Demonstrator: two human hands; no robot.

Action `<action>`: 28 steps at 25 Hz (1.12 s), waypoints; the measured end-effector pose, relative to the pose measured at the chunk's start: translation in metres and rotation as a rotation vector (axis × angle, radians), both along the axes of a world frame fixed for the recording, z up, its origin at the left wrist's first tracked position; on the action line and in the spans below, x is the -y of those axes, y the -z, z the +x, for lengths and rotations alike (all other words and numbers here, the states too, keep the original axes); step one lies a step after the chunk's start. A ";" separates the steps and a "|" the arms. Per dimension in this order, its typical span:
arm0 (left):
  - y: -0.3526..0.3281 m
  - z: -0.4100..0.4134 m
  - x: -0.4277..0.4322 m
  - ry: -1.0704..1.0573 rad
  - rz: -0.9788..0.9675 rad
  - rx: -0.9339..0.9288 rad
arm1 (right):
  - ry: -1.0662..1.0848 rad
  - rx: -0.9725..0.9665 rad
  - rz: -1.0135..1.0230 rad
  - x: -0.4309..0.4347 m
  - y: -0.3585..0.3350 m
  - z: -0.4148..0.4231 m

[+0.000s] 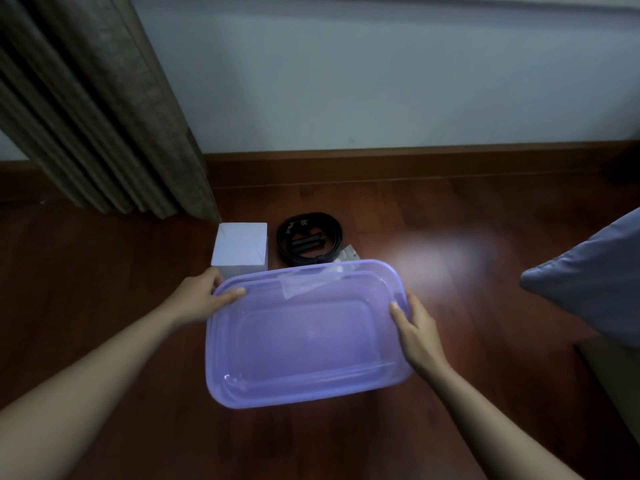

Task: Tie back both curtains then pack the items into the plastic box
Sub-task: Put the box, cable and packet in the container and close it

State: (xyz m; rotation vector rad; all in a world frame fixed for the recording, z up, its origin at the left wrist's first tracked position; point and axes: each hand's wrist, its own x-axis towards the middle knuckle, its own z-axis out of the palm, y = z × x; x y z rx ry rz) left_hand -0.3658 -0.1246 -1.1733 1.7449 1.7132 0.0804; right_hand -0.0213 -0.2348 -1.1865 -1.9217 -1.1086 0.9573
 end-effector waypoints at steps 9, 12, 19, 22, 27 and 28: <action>-0.003 0.006 0.018 -0.390 -0.190 0.429 | 0.147 -0.695 0.004 0.008 -0.021 0.022; -0.002 0.000 0.016 -0.310 -0.216 0.381 | 0.318 -0.853 0.117 0.008 -0.020 0.046; 0.015 -0.002 0.019 -0.066 -0.119 0.127 | 0.671 -1.028 0.328 -0.023 0.009 0.070; 0.021 -0.004 0.017 -0.051 -0.085 0.102 | 0.820 -1.079 0.316 -0.033 0.026 0.071; 0.024 -0.004 0.019 -0.039 -0.029 0.082 | 0.855 -1.031 0.269 -0.034 0.045 0.091; 0.024 -0.004 0.020 -0.041 -0.019 0.077 | 0.852 -0.997 0.265 -0.034 0.047 0.094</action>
